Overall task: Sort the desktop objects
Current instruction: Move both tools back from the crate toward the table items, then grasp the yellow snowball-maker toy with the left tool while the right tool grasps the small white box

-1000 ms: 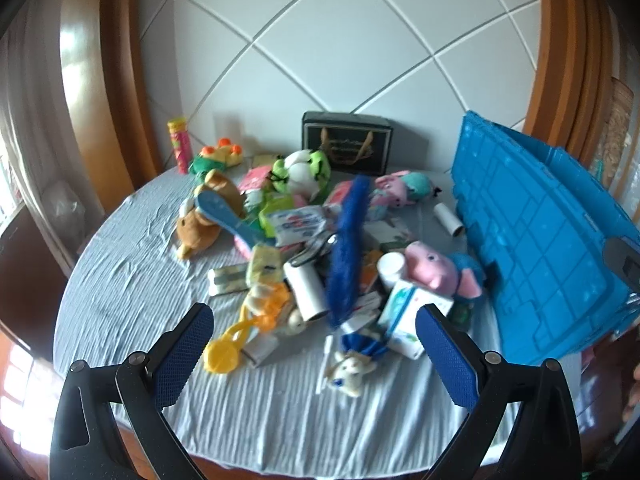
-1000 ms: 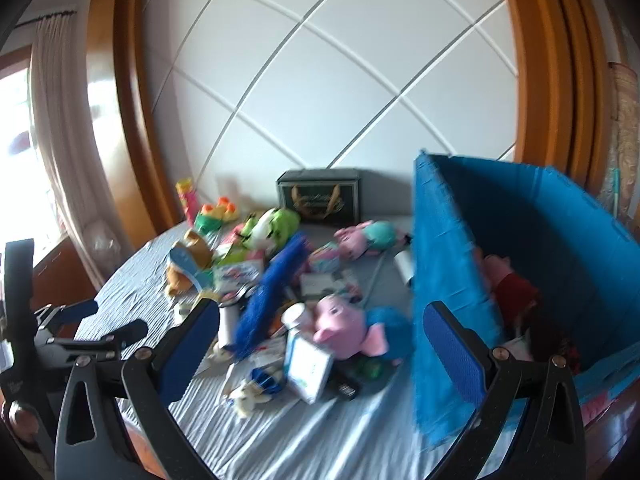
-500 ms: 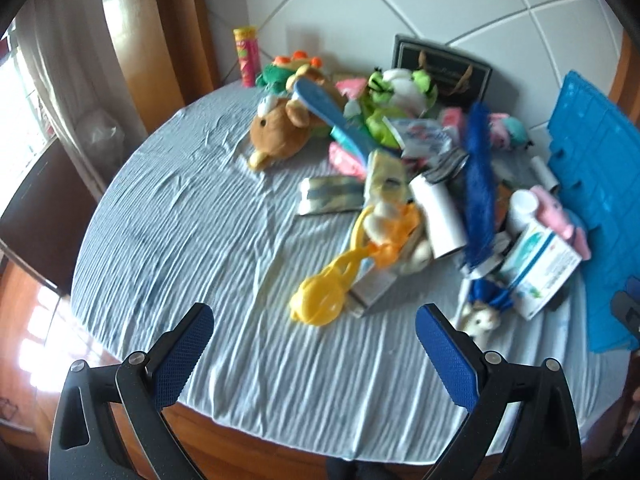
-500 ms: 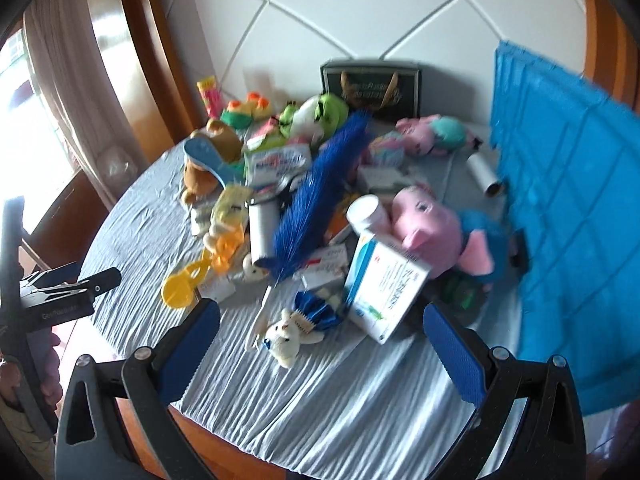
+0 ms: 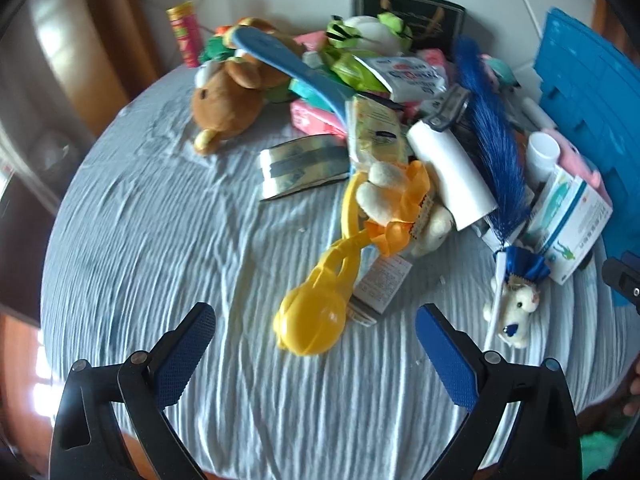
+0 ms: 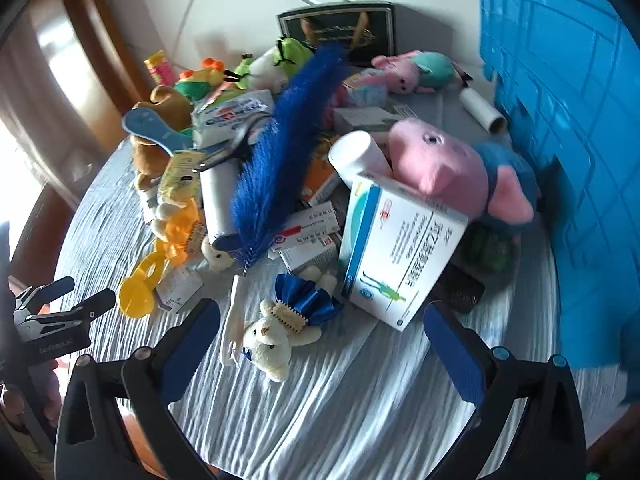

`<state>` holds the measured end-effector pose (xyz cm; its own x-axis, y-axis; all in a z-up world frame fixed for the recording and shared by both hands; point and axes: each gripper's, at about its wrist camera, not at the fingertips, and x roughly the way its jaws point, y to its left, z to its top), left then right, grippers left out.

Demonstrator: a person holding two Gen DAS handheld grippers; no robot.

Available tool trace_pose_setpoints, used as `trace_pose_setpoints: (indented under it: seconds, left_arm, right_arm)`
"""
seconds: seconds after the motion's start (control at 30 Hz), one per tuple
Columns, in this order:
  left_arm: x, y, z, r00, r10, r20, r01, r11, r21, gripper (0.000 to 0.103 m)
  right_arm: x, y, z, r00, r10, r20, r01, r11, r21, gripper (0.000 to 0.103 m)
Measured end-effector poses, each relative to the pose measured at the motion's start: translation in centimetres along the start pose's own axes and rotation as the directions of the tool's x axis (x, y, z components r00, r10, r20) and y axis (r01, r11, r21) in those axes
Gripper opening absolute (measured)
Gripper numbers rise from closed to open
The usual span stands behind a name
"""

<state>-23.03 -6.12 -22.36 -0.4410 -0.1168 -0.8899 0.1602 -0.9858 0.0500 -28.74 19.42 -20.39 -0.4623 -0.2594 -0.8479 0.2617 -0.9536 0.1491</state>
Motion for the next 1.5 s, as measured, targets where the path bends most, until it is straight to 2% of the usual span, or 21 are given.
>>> trace_pose_setpoints:
  seconds: [0.07, 0.13, 0.37, 0.47, 0.57, 0.6, 0.63, 0.73, 0.8, 0.97, 1.1, 1.23, 1.4, 1.5]
  left_arm:
    - [1.0, 0.5, 0.5, 1.0, -0.025, -0.005, 0.025, 0.998, 0.065, 0.099]
    - [1.8, 1.3, 0.7, 0.999, -0.048, -0.011, 0.049, 0.992, 0.113, 0.093]
    - [3.5, 3.7, -0.6, 0.989, -0.132, -0.063, 0.143, 0.964, 0.225, 0.091]
    - [4.4, 3.3, -1.4, 0.983, -0.164, -0.084, 0.18, 0.951, 0.251, 0.091]
    - [5.9, 3.0, -1.9, 0.98, -0.161, -0.114, 0.186, 0.948, 0.26, 0.081]
    - [6.5, 3.1, -2.0, 0.978, -0.162, -0.13, 0.191, 0.949, 0.251, 0.074]
    - [7.1, 3.3, -2.1, 0.976, -0.162, -0.143, 0.194, 0.951, 0.243, 0.056]
    - [7.6, 4.2, -1.7, 0.979, -0.155, -0.129, 0.18, 0.96, 0.215, 0.053]
    - [7.7, 5.0, -1.4, 0.982, -0.15, -0.116, 0.171, 0.965, 0.197, 0.048]
    - [7.6, 5.7, -1.1, 0.983, -0.154, -0.095, 0.172, 0.961, 0.216, 0.048]
    - [8.0, 5.8, -0.9, 0.982, -0.163, -0.091, 0.18, 0.957, 0.229, 0.05]
    - [8.4, 6.0, -0.5, 0.981, -0.177, -0.081, 0.192, 0.953, 0.236, 0.055]
    - [9.3, 5.9, 0.1, 0.986, -0.158, -0.055, 0.167, 0.956, 0.24, 0.056]
    - [9.6, 5.9, 0.6, 0.985, -0.163, -0.051, 0.17, 0.956, 0.24, 0.057]
  right_arm:
    - [0.2, 0.5, -0.6, 0.999, -0.037, -0.009, 0.037, 0.998, 0.043, 0.103]
    - [0.3, 1.1, -1.4, 0.998, -0.057, -0.017, 0.058, 0.994, 0.097, 0.103]
    - [0.8, 5.5, -3.6, 0.995, -0.096, -0.017, 0.097, 0.973, 0.209, 0.101]
    - [1.3, 7.1, -3.9, 0.994, -0.105, -0.028, 0.109, 0.971, 0.214, 0.079]
    - [1.8, 8.3, -4.2, 0.994, -0.101, -0.047, 0.109, 0.974, 0.199, 0.076]
    - [2.0, 8.7, -4.3, 0.994, -0.098, -0.052, 0.106, 0.976, 0.191, 0.076]
    - [2.2, 9.0, -4.3, 0.994, -0.09, -0.057, 0.099, 0.978, 0.182, 0.076]
    - [3.0, 10.2, -4.1, 0.996, -0.062, -0.059, 0.07, 0.986, 0.151, 0.075]
    - [3.6, 11.1, -4.0, 0.997, -0.041, -0.058, 0.048, 0.99, 0.129, 0.065]
    - [6.5, 14.6, -3.1, 0.996, 0.022, -0.085, -0.015, 0.996, 0.087, 0.059]
    - [9.2, 16.2, -2.6, 0.993, 0.027, -0.114, -0.016, 0.995, 0.1, 0.059]
    - [11.5, 16.4, -2.3, 0.99, 0.031, -0.135, -0.014, 0.992, 0.129, 0.059]
    - [13.1, 16.6, -2.0, 0.987, 0.076, -0.138, -0.056, 0.989, 0.14, 0.059]
    - [12.7, 16.8, -2.1, 0.988, 0.053, -0.146, -0.038, 0.994, 0.103, 0.051]
